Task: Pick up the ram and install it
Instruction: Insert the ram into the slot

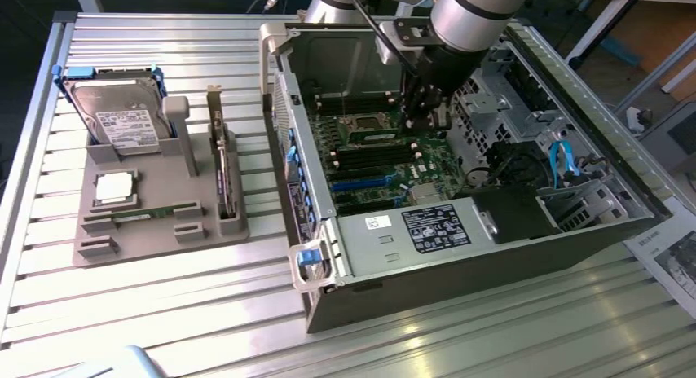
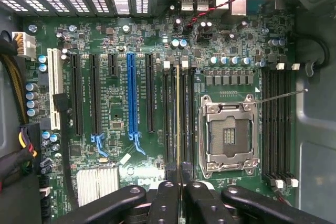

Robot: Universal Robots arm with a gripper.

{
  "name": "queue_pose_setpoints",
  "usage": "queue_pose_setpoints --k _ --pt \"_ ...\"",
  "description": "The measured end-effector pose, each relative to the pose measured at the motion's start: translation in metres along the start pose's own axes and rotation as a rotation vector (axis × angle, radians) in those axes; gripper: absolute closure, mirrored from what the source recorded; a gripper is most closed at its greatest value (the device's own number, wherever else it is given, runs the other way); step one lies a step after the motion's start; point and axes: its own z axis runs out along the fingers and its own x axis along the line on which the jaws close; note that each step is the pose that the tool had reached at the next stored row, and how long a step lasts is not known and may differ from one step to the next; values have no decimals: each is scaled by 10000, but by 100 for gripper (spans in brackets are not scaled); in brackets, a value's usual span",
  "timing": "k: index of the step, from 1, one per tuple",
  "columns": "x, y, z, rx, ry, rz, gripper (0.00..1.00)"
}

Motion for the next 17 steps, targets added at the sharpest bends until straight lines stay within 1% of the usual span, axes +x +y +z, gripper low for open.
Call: queue_pose_setpoints --k 2,3,4,6,9,12,13,14,15,17 --pt "0 0 7 1 8 0 88" --pt "4 1 40 2 63 0 88" --pt "5 1 47 3 111 0 88" --pt "5 1 47 4 118 0 88" --pt "-6 2 51 4 145 1 88" --pt "-38 2 64 6 206 -1 88" --pt "-38 2 64 6 209 -1 88" --pt "-38 2 65 8 226 -1 88" --pt "-39 2 65 6 281 1 88" --pt "-38 2 65 7 331 0 88"
